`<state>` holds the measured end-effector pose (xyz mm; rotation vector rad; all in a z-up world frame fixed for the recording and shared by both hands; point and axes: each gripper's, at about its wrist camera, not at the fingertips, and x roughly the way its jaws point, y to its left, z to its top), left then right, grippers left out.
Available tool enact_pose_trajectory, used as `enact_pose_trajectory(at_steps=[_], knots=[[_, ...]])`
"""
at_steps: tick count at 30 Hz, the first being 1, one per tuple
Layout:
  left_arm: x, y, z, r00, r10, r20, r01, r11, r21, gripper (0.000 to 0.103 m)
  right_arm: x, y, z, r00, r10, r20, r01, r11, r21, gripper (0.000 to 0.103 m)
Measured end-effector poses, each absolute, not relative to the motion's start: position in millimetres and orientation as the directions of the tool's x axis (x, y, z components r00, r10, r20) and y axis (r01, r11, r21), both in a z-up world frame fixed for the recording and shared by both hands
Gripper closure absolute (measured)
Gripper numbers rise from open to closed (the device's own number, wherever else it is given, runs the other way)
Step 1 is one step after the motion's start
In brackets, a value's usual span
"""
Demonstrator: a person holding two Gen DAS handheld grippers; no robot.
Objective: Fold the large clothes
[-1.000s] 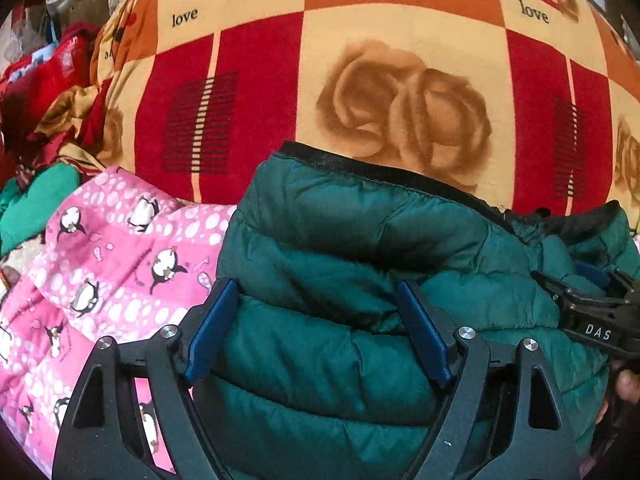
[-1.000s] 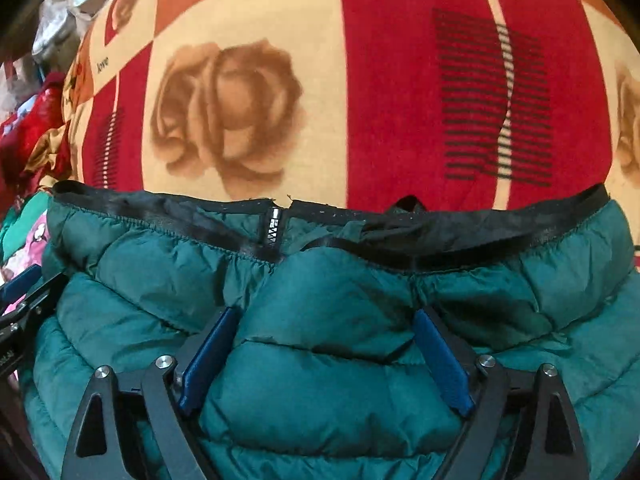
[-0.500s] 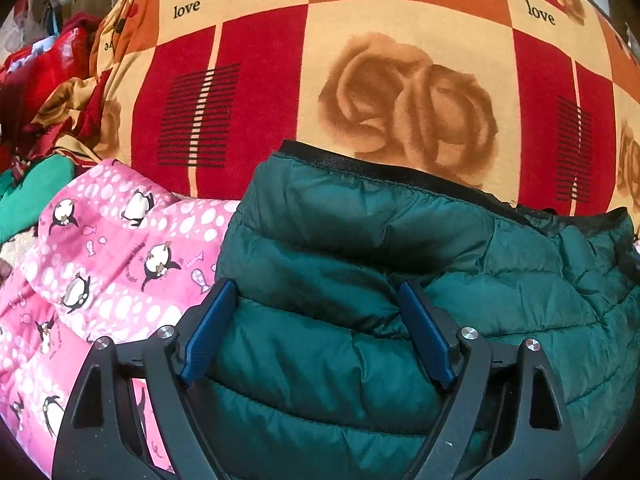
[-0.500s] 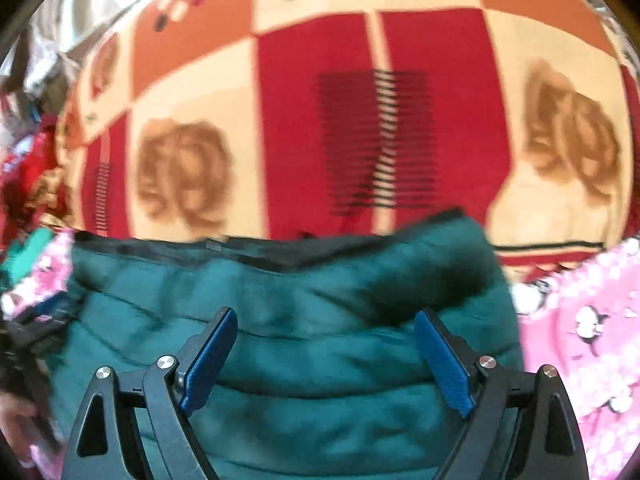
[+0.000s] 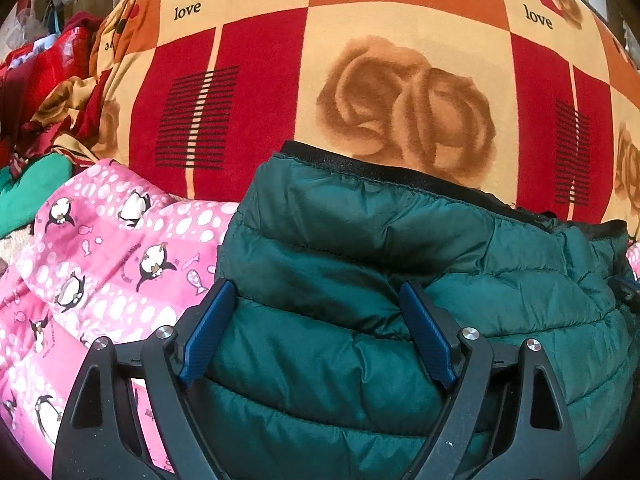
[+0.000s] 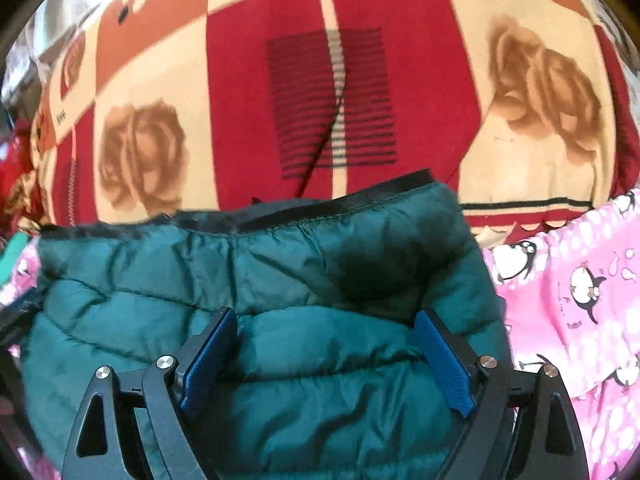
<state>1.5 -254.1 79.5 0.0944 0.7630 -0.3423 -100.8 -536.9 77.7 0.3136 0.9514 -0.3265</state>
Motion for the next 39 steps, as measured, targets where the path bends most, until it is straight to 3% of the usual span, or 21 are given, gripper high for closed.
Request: enact_pose_trajectory(at_steps=[4,13,25,39], knots=[[1.6,-253.2,78.6,0.673,-0.274,-0.687,0.337,0.941,-0.045,0.018,-122.6,-542.9,91.5,0.577,-0.145,-0.804,0.429,0.891,0.147,0.014],[0.6,-252.8,77.6,0.686,-0.275,-0.674,0.333,0.942,-0.045,0.018,-121.9,-546.7,58.4,0.504,-0.175,-0.846,0.449,0.890,0.083,0.012],[-14.9,-244.8,86.4,0.698,-0.277,-0.660,0.328,0.943,-0.050,0.018,-147.2,-534.2,100.1,0.554,-0.171,-0.815,0.414,0.906,0.091,0.012],[-41.4,-227.3,96.8,0.701,-0.297,-0.648,0.347,0.936,-0.054,0.018,-165.0,-538.8,104.3,0.541,-0.190,-0.819,0.436,0.896,0.080,0.009]])
